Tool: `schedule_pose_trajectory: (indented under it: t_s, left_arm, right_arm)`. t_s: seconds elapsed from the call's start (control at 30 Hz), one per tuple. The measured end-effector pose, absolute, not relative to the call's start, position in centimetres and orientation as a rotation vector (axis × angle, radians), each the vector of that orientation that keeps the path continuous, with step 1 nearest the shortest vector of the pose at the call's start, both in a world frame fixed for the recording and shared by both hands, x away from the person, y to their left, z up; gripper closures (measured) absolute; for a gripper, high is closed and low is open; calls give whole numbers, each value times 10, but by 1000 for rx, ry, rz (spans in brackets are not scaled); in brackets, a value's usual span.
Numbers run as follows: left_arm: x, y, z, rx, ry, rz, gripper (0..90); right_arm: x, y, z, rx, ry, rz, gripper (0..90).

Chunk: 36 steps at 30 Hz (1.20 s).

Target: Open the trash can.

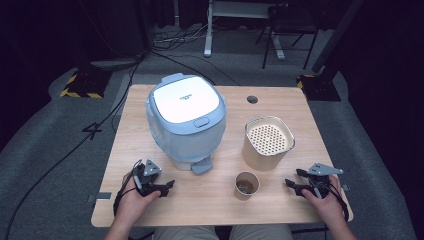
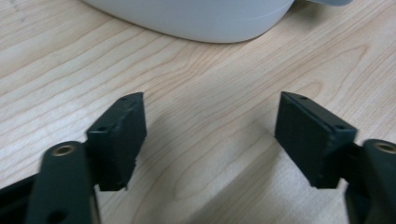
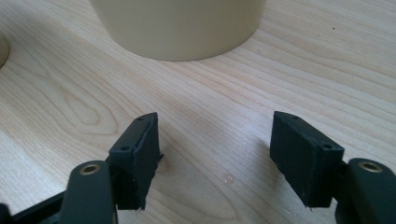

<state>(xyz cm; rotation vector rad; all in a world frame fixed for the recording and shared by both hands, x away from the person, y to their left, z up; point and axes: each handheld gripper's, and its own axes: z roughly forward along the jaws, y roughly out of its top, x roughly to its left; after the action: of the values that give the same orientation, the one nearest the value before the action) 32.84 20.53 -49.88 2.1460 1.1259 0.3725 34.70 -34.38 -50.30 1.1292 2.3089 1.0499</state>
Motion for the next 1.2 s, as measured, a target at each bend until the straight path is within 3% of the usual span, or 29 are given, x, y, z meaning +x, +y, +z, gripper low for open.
schedule_pose_trajectory:
  t_s: [0.23, 0.5, 1.2]
  left_arm:
    - [326, 210, -489, 2148, 1150, 424, 279]
    - [321, 212, -468, 2151, 1088, 368, 303]
    - [306, 237, -405, 2063, 956, 439, 310]
  right_arm:
    - [348, -344, -503, 1125, 2312, 1058, 336]
    - [349, -345, -503, 1120, 2316, 1056, 334]
    - [350, -345, -503, 1108, 2323, 1058, 328]
